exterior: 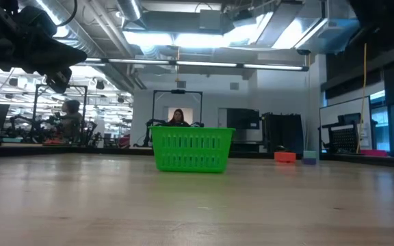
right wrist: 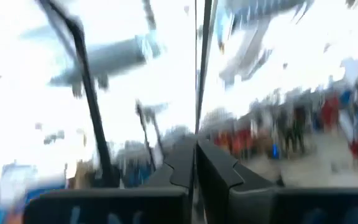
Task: Sort & place blocks by color
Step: Put the top violet block into the blue basket
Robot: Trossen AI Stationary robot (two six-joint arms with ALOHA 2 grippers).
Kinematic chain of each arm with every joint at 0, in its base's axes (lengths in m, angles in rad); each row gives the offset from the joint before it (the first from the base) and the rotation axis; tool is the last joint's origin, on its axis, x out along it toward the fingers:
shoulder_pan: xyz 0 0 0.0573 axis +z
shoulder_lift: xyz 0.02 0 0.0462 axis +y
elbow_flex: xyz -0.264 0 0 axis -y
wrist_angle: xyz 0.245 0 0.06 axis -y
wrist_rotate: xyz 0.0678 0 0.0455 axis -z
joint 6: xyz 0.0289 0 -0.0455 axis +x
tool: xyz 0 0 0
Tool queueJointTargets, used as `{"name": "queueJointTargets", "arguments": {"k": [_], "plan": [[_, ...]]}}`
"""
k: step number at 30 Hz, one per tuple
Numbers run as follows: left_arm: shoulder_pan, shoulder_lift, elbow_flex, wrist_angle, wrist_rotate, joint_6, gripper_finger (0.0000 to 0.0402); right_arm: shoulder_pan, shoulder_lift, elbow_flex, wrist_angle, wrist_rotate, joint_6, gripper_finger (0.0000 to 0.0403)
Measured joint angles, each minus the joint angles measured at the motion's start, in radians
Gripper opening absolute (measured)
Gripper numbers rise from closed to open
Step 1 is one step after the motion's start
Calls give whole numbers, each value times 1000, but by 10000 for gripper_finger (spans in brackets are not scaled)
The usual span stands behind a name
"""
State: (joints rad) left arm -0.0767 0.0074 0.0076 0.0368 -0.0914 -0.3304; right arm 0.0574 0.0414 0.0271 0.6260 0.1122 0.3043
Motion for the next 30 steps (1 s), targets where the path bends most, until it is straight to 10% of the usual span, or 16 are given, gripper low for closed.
{"name": "queueJointTargets", "arguments": {"k": [15,30], "plan": [[0,0,0,0,0,0,0,0,419,530,-407,37,-148,20],[0,0,0,0,-34,0,0,0,472,576,-422,36,-120,20]]}}
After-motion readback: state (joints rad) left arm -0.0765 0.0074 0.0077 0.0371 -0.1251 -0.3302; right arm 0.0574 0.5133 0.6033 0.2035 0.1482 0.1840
